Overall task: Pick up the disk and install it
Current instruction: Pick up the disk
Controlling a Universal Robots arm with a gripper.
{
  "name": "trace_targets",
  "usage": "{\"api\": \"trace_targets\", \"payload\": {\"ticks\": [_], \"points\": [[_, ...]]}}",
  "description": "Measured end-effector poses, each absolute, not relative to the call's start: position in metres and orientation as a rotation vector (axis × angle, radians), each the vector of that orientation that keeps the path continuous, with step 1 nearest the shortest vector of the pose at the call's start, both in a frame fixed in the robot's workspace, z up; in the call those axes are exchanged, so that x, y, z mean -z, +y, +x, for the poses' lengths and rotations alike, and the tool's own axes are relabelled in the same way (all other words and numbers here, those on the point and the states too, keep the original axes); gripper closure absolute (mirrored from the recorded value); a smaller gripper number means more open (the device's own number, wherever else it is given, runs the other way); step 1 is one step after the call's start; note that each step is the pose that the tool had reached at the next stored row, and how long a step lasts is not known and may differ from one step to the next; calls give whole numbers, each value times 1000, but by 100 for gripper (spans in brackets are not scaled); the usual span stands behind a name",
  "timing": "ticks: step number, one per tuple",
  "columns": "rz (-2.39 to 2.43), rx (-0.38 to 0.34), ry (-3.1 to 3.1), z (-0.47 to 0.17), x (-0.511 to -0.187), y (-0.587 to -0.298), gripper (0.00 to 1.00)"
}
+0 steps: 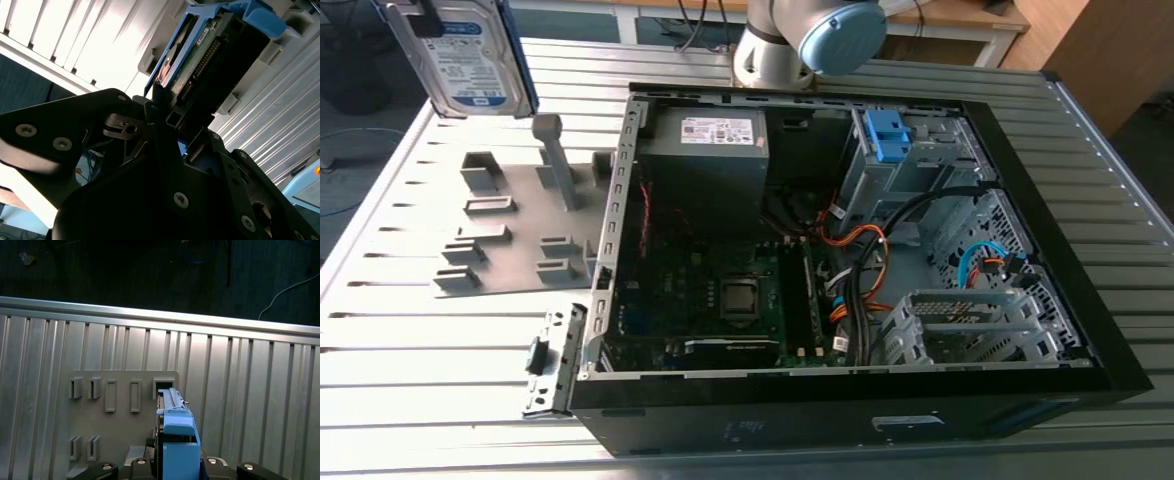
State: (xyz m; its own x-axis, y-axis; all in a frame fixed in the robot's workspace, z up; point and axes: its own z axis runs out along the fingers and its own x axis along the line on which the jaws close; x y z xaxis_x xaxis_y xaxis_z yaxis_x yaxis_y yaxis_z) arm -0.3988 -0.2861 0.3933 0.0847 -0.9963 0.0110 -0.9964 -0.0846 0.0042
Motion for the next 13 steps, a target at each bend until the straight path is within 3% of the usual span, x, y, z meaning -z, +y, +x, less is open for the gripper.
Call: {"api": "trace_targets", "payload": {"ticks": [13], "points": [[2306, -8, -2119, -399, -398, -286, 63]]}}
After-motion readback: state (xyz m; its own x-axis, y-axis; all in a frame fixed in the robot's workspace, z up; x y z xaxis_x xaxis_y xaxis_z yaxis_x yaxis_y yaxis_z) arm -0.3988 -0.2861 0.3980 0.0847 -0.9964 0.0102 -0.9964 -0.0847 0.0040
